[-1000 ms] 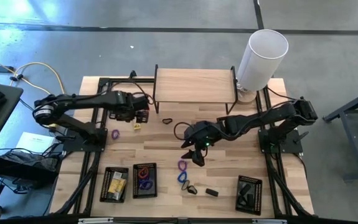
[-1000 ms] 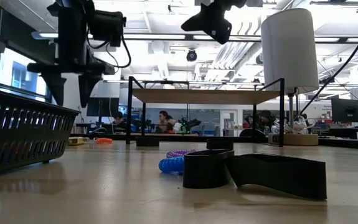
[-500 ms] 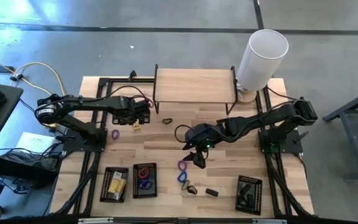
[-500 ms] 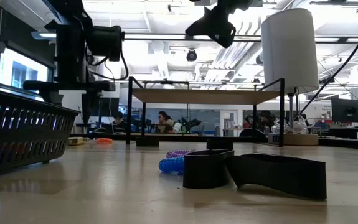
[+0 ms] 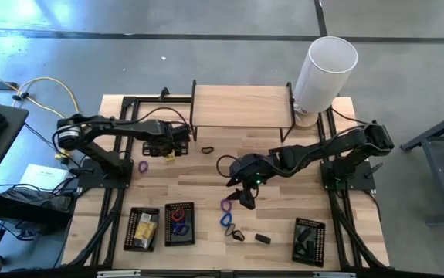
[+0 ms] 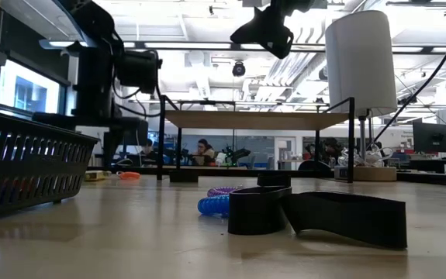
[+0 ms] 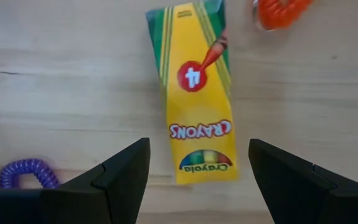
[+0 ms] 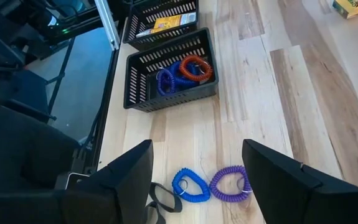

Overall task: Pick & Place Office Desk Supplies
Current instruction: Put the crayon box into the left black basket

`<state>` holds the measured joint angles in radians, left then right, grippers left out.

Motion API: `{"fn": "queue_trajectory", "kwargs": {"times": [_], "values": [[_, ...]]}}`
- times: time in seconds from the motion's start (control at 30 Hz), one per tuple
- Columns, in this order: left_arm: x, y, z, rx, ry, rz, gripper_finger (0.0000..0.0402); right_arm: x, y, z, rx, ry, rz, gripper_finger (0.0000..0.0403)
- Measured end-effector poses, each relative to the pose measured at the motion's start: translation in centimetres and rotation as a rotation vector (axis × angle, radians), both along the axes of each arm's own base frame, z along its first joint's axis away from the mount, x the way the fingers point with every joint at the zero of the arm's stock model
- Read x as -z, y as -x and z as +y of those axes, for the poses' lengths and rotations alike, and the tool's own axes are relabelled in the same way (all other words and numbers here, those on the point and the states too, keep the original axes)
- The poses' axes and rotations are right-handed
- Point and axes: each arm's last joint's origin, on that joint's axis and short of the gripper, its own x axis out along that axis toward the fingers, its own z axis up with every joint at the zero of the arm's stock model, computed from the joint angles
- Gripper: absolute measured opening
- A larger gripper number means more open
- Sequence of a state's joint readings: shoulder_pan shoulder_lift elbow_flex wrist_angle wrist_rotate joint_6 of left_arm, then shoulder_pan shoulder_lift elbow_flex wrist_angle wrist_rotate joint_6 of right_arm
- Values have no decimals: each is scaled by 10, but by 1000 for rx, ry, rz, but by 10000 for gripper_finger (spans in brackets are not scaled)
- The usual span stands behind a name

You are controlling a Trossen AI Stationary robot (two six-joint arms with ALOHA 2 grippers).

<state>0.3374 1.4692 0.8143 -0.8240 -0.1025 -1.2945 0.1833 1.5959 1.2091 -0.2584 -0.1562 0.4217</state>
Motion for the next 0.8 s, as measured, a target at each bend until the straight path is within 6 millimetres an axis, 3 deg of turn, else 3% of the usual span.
{"fn": "queue_trajectory", "kwargs": {"times": [0.4,0.8], "values": [[15,-6,3,39,0,56,247,1,1,0,0,2,12,235],[17,-7,3,65,-18,71,140,1,1,0,0,4,21,235]]}}
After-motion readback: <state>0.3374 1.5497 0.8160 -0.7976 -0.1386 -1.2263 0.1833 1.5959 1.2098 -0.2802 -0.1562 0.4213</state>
